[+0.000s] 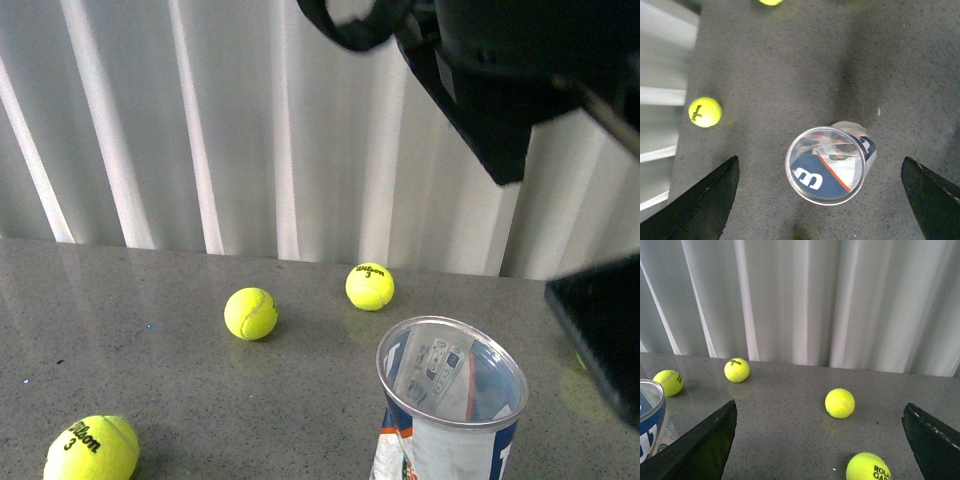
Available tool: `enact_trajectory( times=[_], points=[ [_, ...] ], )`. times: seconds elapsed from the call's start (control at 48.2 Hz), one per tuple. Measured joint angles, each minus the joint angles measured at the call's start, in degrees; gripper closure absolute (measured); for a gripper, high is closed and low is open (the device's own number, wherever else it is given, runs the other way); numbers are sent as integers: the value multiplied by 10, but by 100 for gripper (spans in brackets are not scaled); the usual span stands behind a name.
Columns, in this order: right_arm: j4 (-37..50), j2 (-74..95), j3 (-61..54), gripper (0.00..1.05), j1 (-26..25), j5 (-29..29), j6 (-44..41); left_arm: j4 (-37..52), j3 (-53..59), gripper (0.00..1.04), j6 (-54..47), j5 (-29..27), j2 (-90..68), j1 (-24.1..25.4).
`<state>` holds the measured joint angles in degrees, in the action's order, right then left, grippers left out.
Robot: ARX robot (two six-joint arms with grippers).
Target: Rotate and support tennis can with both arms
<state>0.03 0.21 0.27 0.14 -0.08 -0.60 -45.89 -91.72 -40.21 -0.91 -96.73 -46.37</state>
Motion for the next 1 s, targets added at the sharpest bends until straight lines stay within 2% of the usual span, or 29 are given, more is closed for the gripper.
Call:
enact_trajectory(
  times=[0.125, 0.187, 0.291, 0.478, 0.602, 0.685, 0.747, 0.997],
  points=[
    [0, 0, 0, 7, 0, 0, 0, 94, 45, 7, 68, -44, 55, 62],
    [0, 0, 0, 7, 0, 0, 0, 164, 82, 7, 118, -85, 81, 116],
    [0, 0, 0, 7, 0, 0, 0, 262, 159, 7, 210, -120, 128, 216],
    [0, 0, 0, 7, 0, 0, 0, 400, 326, 7, 355, -105, 237, 365],
    [0, 0, 0, 7, 0, 0, 0, 451, 447, 7, 422, -48, 294, 456],
    [0, 0, 0, 7, 0, 0, 0, 697, 597, 26, 415, 57, 324, 520],
    [0, 0, 0, 7, 0, 0, 0, 808, 676, 40, 413, 60, 354, 525],
    [0, 0, 0, 7, 0, 0, 0, 845, 773, 83, 407, 51, 430, 504]
  ],
)
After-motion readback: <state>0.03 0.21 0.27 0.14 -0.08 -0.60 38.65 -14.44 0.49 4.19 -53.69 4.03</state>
